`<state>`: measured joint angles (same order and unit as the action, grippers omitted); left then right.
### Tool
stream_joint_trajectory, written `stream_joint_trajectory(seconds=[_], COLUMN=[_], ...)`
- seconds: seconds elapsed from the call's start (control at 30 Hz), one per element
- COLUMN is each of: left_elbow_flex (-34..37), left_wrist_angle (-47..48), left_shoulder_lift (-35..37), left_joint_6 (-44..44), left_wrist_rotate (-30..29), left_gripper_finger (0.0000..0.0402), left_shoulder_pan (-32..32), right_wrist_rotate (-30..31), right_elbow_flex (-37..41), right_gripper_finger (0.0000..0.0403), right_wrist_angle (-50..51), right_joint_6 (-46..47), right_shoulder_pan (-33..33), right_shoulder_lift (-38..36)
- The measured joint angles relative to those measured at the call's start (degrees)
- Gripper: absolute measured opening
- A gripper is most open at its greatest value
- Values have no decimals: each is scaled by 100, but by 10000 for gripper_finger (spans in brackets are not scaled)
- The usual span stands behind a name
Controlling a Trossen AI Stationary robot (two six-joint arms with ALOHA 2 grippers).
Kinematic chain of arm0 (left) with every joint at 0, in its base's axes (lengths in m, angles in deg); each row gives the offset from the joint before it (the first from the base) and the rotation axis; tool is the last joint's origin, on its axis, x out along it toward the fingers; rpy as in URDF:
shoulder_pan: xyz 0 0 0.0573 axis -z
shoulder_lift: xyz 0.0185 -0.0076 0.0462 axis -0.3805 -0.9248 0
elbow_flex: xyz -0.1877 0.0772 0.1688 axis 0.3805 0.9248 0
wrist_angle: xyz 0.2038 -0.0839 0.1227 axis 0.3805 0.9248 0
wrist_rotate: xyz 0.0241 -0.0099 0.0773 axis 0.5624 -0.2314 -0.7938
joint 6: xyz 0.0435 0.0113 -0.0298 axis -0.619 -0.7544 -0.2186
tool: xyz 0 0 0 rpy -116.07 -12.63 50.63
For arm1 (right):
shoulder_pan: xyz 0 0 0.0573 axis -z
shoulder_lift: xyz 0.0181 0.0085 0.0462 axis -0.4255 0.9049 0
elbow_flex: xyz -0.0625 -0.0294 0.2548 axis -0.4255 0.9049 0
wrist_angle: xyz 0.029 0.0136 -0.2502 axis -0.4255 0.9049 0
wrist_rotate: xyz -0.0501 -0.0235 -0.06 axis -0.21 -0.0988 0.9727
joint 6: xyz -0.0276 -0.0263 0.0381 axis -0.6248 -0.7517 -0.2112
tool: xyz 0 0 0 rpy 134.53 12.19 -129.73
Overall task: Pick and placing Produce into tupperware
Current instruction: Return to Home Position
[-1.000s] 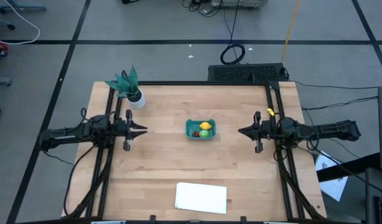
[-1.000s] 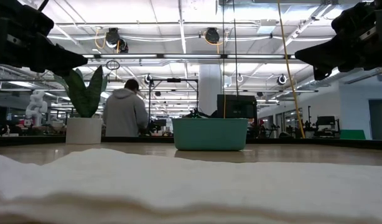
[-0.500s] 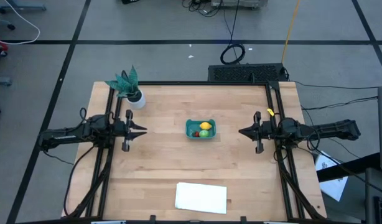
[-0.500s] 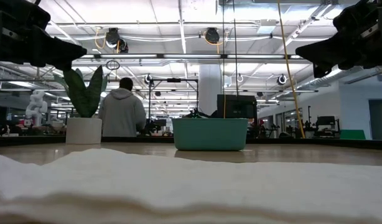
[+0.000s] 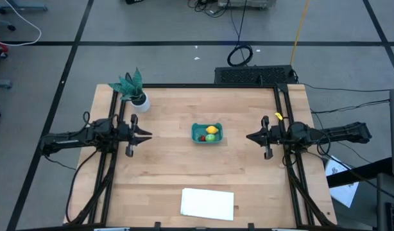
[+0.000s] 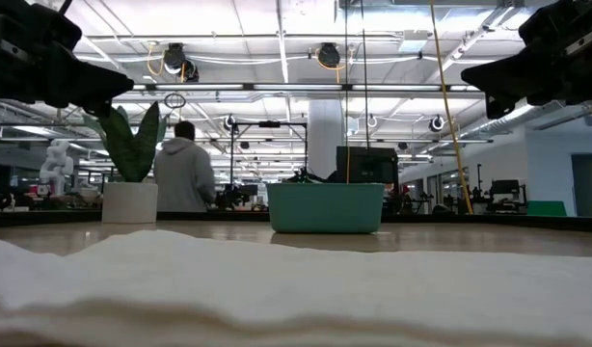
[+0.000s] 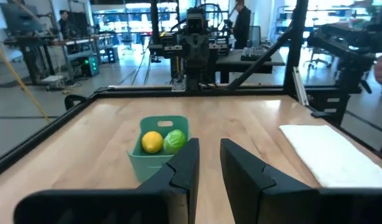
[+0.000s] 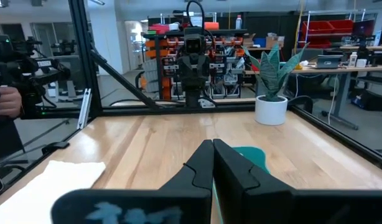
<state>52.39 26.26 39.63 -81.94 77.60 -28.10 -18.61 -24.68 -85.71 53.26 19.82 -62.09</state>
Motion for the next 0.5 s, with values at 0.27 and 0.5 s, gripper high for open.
stream_joint_trajectory(seconds=[0.27,0.5], left_elbow_flex=[0,0], left_wrist_angle=[18,19], left_shoulder_lift=[-20,-20], left_joint_6=[15,23], left_wrist_rotate=[-182,-186], left_gripper_finger=[72,72], left_shoulder_pan=[0,0], right_wrist_rotate=[-2,-2], right_elbow_flex=[0,0], right_gripper_finger=[0,0], right_wrist_angle=[-19,-19], right_joint_6=[14,14], right_shoulder_pan=[0,0], right_shoulder_lift=[1,0])
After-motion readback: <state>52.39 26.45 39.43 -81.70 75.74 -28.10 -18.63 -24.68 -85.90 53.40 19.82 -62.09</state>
